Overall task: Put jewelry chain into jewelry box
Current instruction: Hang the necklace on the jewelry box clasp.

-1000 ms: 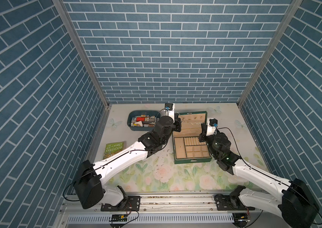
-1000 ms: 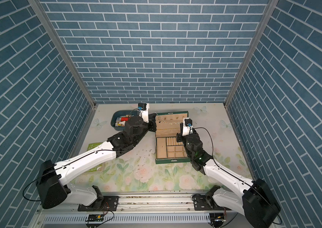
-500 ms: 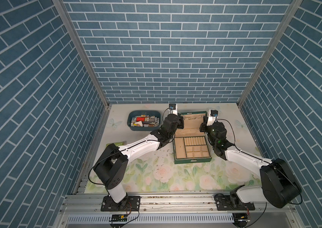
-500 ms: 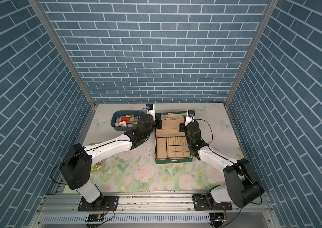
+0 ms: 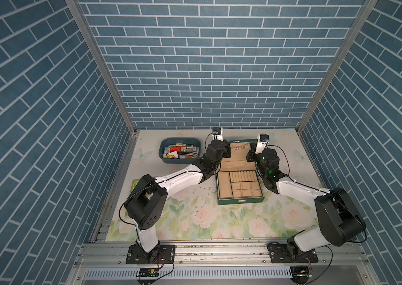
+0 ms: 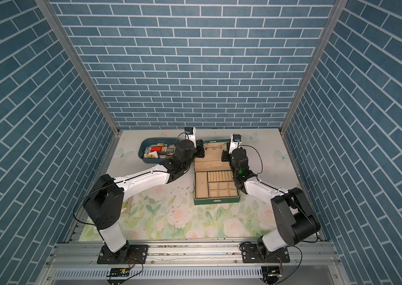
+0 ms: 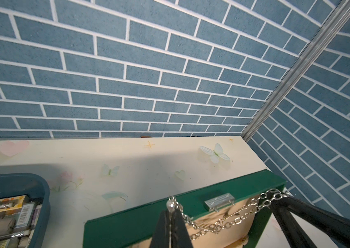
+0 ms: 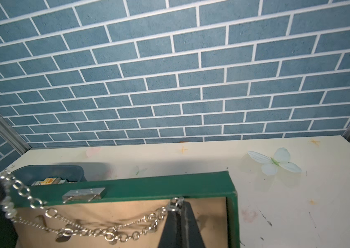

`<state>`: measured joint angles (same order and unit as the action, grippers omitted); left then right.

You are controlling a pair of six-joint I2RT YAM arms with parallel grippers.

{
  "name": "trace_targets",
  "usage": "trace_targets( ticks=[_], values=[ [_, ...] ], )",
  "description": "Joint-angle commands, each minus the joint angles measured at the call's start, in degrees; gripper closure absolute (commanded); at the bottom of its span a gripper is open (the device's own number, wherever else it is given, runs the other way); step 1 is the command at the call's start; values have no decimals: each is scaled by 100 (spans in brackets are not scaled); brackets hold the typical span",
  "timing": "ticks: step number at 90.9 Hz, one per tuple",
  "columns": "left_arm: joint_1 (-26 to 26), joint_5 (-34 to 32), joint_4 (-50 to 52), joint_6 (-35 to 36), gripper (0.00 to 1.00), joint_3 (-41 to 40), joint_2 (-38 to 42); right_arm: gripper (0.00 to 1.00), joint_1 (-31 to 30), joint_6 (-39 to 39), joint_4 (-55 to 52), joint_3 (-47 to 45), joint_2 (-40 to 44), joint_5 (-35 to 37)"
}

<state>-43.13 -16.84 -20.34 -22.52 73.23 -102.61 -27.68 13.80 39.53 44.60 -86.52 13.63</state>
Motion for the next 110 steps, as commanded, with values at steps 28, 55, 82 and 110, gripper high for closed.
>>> trace_targets(
  ticks=[28, 55, 82, 110],
  values=[
    [70, -45, 44, 11, 100, 347, -186, 100, 140, 367, 331, 163, -204, -127],
    [93, -20, 105, 11, 100, 442, -338, 100, 158, 438, 353, 192, -328, -191],
    [87, -3, 95, 2, 100, 261, -264, 100, 158, 515, 394, -2, -272, -216],
    [89, 73, 148, -59, 100, 167, -315, 100, 149, 649, 430, -208, -211, -269]
  ],
)
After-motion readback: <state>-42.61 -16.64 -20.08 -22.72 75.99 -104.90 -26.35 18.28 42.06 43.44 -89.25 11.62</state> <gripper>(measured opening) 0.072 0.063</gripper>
